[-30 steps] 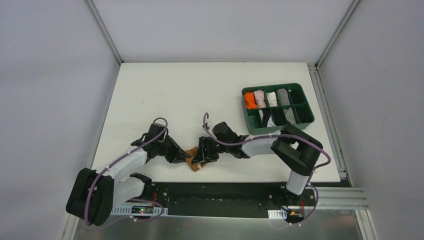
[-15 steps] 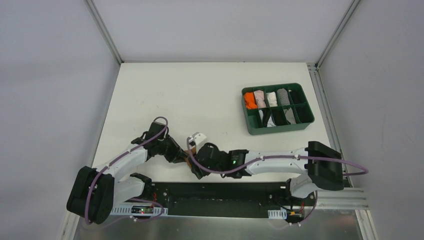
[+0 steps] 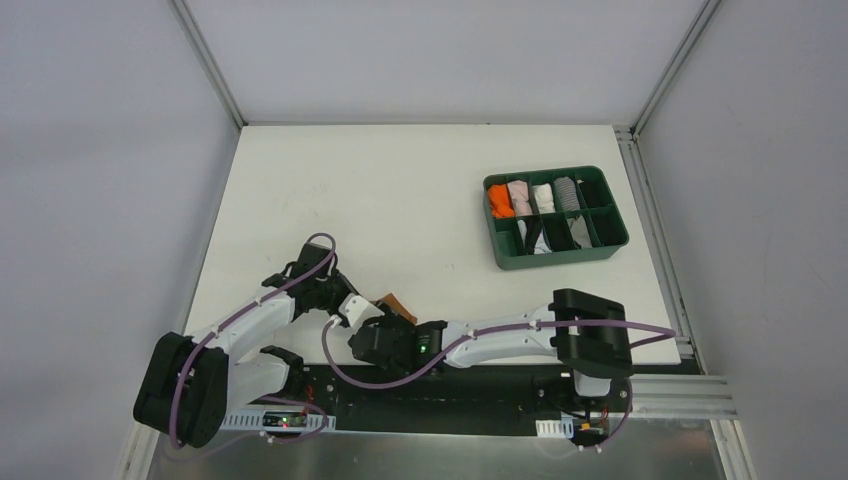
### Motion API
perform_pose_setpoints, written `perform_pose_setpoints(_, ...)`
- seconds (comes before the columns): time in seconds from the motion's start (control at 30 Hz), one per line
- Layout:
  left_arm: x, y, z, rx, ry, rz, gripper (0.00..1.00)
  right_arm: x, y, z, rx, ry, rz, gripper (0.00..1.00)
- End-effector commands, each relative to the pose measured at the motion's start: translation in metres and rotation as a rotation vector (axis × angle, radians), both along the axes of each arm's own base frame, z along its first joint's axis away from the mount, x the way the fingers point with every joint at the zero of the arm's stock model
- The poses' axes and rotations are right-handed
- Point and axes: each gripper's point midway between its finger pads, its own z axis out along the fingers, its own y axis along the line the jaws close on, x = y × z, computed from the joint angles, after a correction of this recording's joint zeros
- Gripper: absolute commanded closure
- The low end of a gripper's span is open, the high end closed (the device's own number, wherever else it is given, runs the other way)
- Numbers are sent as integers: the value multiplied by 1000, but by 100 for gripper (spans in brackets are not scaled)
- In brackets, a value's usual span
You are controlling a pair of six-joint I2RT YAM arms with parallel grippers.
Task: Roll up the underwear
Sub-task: Roll the underwear to the center of the board.
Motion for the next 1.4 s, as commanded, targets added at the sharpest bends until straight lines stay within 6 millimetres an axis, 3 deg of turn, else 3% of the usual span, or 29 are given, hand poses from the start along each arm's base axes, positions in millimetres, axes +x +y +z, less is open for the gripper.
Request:
perform_pose_setpoints(0.0,-9,12,-8,65,36,4,100,13,13,9,-6,-71,-3,42)
perform_pose_setpoints(0.3,-8,10,-4,56,28,7,100,19,7,-31,-79,-51,-47,43)
perform_pose_setpoints(0.4,-7,10,-1,53,24,8,100,23,2,-43,-87,-36,-91,49)
perform_pose_setpoints(0.47,-7,10,0,50,21,8,100,25,-3,-50,-89,-17,-124,63)
perform_pose_setpoints(0.57,-6,10,4,47,15,13,100,27,-10,-57,-73,28,-169,99)
perform_pose_setpoints(0.63,-5,9,8,45,8,16,91,27,-13,-58,-34,81,-191,100)
perform_pose_setpoints(0.83,2,10,23,35,-42,42,43,24,-18,-56,135,294,-226,100)
perform_pose_setpoints(0.97,4,9,28,27,-60,46,24,24,-15,-53,217,459,-220,100)
perform_pose_setpoints(1.1,3,9,28,28,-61,43,19,26,-13,-48,316,626,-234,100)
perform_pose_setpoints(1.37,3,11,21,50,-62,23,19,33,-17,-51,442,923,-271,100)
